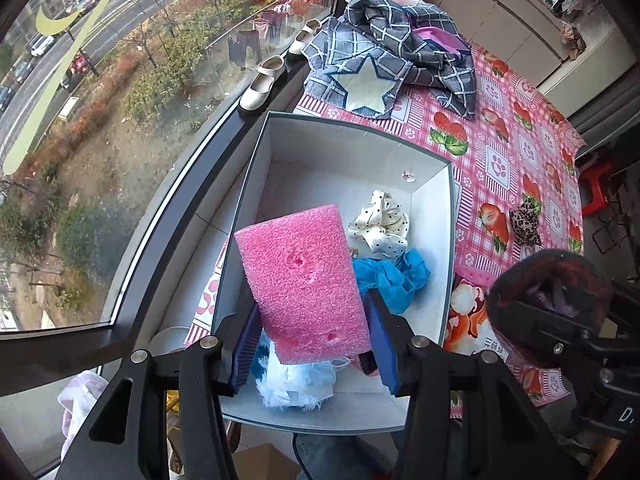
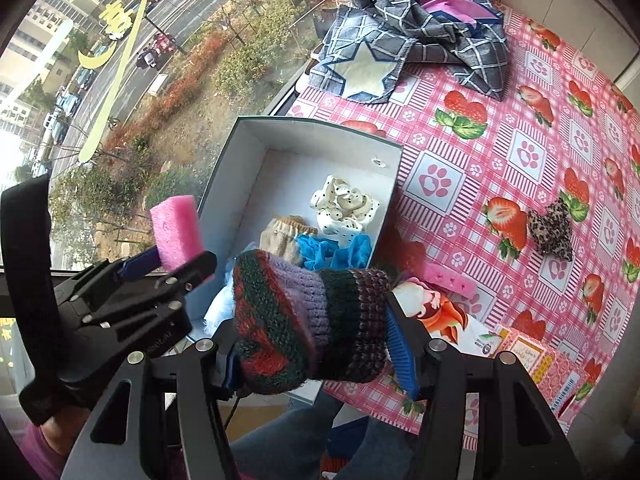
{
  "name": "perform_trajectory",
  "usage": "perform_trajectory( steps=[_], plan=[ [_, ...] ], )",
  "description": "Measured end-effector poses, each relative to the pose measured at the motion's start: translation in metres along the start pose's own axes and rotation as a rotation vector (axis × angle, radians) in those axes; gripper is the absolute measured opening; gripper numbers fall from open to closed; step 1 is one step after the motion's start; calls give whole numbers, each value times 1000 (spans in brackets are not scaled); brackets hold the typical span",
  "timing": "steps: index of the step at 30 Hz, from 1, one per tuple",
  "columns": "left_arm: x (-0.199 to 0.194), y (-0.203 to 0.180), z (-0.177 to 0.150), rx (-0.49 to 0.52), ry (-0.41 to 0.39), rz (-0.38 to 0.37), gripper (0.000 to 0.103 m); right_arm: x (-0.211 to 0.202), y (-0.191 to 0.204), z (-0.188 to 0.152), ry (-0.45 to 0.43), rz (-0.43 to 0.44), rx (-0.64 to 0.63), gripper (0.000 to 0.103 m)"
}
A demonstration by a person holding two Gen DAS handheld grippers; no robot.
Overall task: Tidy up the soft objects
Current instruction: 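Open both tools to drop the sponge and knit cup into the box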
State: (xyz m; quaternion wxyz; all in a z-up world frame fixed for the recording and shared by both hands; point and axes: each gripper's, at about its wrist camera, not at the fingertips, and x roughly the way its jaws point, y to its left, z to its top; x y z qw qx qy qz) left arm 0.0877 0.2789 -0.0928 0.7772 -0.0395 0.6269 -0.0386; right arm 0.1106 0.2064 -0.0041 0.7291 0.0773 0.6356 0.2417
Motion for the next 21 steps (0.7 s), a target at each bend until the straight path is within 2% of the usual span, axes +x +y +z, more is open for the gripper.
perform_trajectory(
  steps=[7, 9, 10, 11, 12, 13, 14, 17, 21],
  plan=[
    [17, -4, -4, 8, 45, -2, 55, 17, 6, 14, 24, -1, -4, 59],
    [19, -3, -5, 4, 49, -5, 56, 19, 7, 18, 19, -6, -9, 62],
    [19, -3, -5, 1, 48, -6, 58, 19, 9, 19, 16, -7, -11, 64],
    [19, -2, -5, -1, 44, -6, 66, 19, 9, 21, 14, -6, -13, 66],
    [18, -2, -5, -1, 36, -1, 76, 19, 11, 23, 11, -6, -18, 75],
    [16, -3, -6, 4, 21, 16, 80, 18, 12, 24, 7, -5, -21, 84],
    [15, -4, -7, 15, 13, 30, 80, 17, 13, 25, 3, -7, -24, 87],
    [16, -6, -8, 43, 21, 46, 80, 12, 16, 29, -17, -21, -31, 88],
    [16, -9, -9, 64, 15, 51, 88, 13, 14, 30, 12, -23, -27, 88]
  ],
)
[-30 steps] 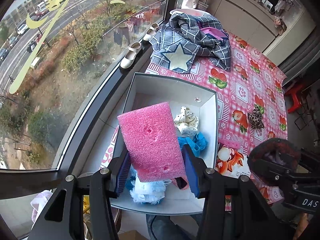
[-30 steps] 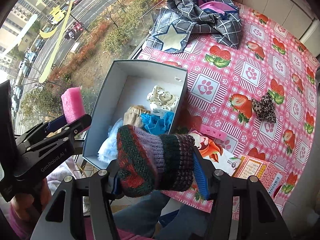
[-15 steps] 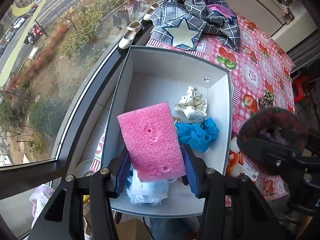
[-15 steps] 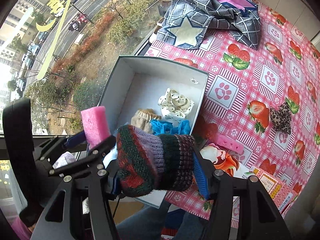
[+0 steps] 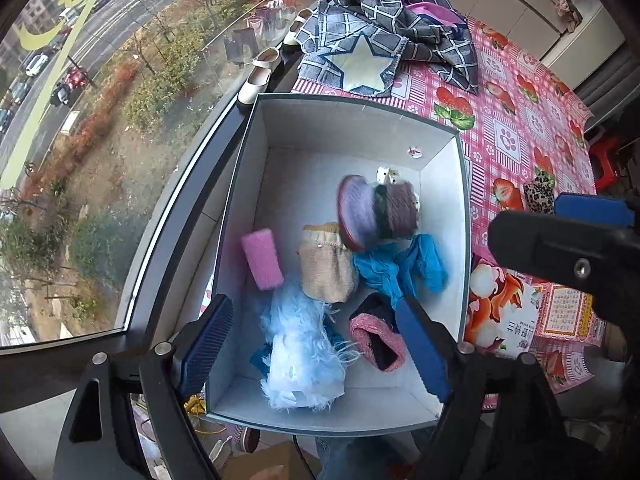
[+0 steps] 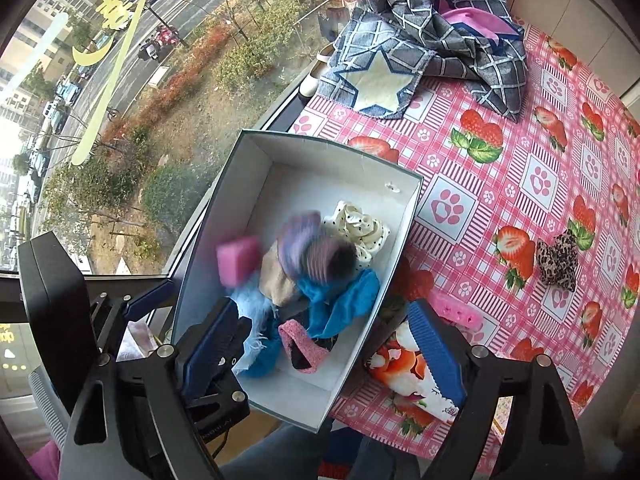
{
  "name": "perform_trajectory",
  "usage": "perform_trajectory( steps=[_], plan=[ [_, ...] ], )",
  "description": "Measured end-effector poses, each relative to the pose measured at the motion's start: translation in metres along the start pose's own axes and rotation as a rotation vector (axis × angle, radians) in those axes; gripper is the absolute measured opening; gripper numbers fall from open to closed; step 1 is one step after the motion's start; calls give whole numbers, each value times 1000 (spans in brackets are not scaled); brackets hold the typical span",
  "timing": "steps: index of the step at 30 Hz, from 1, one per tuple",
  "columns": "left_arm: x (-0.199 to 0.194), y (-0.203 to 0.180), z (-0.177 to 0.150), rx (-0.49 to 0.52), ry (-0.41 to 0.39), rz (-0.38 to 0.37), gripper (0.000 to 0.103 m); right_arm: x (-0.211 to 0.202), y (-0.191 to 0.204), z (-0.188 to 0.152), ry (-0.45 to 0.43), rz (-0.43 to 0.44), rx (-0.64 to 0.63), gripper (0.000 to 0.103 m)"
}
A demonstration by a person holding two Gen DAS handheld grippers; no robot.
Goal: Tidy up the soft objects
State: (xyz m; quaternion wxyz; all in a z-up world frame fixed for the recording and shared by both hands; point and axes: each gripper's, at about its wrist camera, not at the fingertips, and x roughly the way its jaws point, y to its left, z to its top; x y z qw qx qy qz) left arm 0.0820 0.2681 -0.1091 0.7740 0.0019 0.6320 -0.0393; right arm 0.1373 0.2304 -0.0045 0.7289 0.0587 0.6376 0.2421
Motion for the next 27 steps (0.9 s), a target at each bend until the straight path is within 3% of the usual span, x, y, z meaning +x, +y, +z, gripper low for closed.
perform_trajectory(
  steps=[6, 11, 27],
  plan=[
    [-8, -3, 2, 27, -49, 70, 90, -2, -7, -4, -4, -34, 19, 88],
    [-10, -1, 2, 17, -41, 26, 90, -8, -8, -5, -21, -63, 25, 88],
    [-14, 0, 0, 9, -39, 11, 90, -13, -2, -13, -28, -68, 16, 88]
  ],
)
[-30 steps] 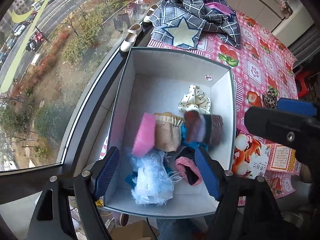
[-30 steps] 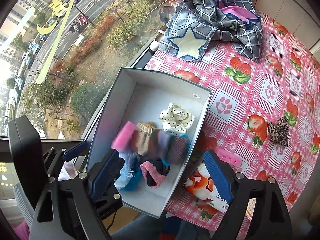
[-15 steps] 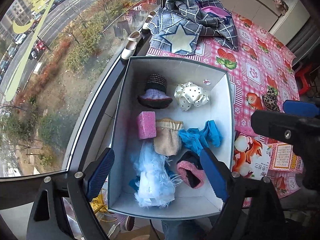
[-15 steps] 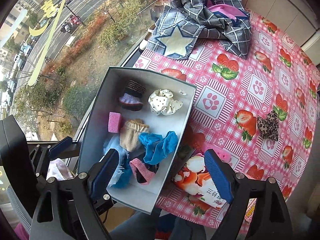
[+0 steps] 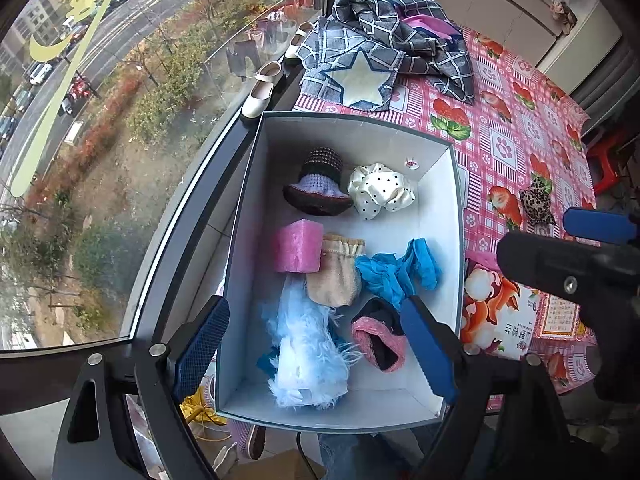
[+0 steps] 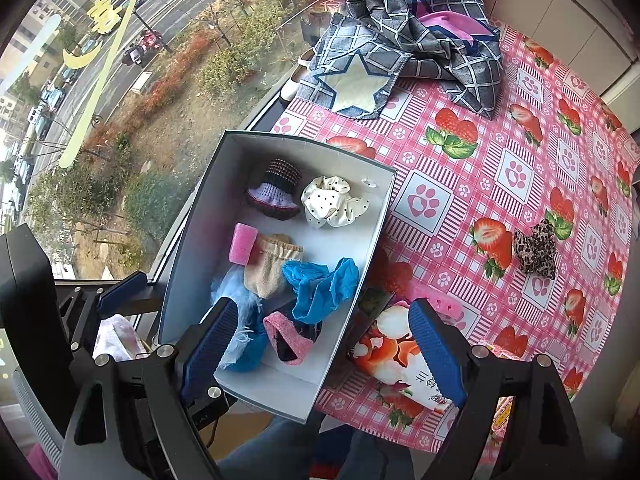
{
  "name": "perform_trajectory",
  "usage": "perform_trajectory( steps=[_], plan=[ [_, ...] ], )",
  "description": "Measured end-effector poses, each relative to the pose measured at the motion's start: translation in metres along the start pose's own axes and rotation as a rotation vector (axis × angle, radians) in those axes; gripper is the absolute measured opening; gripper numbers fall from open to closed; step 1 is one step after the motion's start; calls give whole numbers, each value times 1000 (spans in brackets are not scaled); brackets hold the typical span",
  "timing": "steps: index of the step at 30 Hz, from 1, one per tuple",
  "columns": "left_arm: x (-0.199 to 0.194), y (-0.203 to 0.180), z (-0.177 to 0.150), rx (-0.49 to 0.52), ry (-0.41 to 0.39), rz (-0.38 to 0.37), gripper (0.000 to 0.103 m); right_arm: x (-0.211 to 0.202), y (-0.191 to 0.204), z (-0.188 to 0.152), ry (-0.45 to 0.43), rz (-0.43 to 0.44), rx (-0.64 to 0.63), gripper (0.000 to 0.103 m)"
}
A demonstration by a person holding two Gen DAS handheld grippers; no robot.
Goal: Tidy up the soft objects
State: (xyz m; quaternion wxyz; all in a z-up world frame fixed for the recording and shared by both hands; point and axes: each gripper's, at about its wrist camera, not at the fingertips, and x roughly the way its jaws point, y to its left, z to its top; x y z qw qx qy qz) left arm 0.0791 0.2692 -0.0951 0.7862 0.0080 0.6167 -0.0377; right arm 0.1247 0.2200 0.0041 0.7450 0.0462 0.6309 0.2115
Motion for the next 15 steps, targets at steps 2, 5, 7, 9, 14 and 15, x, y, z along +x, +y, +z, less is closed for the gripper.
perform_trajectory(
  steps=[2, 5, 7, 9, 14, 15],
  plan=[
    [-1, 1, 0, -3, 2, -2, 90, 1, 1, 0, 1, 0, 0, 88],
    [-1, 1, -1, -1, 0, -1, 90, 0, 2, -1, 2, -1, -1, 88],
    [-2, 1, -1, 0, -2, 0, 90, 0, 3, -2, 3, 0, -1, 88],
    [-2, 1, -1, -1, 0, -1, 90, 0, 4, -2, 3, 0, -1, 88],
    [-2, 2, -5, -1, 9, -5, 90, 1, 7, -4, 5, 2, -8, 88],
    [-2, 2, -5, -2, 9, -4, 90, 1, 8, -4, 6, 3, -9, 88]
  ],
)
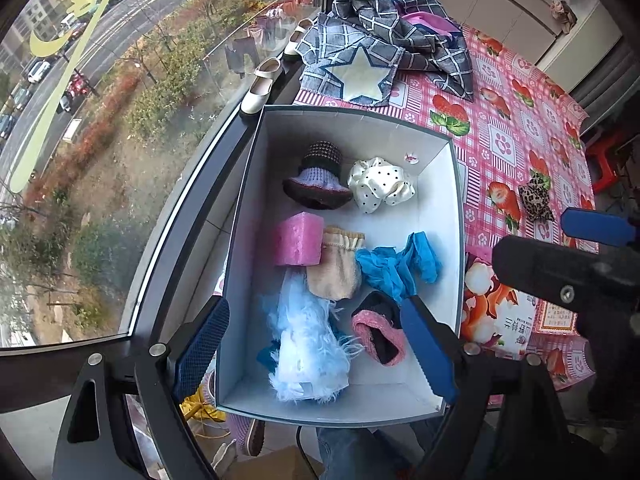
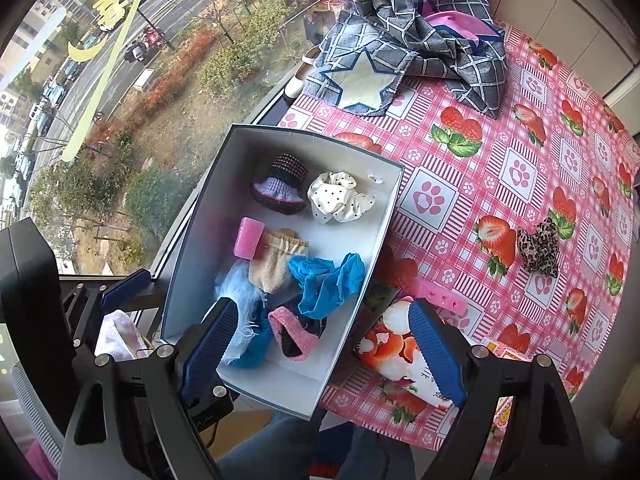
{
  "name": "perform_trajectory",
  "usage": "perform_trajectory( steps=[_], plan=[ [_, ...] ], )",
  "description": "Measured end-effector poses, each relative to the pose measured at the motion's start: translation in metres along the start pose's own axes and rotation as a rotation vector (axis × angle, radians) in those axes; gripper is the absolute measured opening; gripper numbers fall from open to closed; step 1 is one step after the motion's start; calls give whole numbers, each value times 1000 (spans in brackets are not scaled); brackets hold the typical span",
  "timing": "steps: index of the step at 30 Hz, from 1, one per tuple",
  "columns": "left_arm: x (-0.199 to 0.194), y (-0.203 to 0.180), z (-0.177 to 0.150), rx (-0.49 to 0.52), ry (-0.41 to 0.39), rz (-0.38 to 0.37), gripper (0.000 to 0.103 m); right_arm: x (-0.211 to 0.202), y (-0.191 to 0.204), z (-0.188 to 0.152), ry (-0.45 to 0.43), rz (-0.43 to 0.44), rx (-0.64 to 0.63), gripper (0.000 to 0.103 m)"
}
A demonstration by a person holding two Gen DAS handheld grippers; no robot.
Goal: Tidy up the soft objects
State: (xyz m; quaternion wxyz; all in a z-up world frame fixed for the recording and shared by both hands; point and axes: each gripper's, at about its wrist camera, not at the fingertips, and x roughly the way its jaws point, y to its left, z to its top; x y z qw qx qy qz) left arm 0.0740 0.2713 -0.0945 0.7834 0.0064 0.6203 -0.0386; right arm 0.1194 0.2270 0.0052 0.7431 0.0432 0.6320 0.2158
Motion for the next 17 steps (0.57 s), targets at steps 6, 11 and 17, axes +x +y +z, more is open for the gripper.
perform_trajectory(
  steps=[6, 11, 17],
  plan=[
    [2, 1, -4, -10, 6, -1, 90, 0, 1, -1, 2, -1, -7, 88],
    [3, 2, -5, -13, 10, 5, 90, 0, 1, -1, 1, -2, -7, 88],
    [-2, 11, -3, -51, -29, -73, 90, 0, 1, -2, 6, -1, -5, 88]
  ],
)
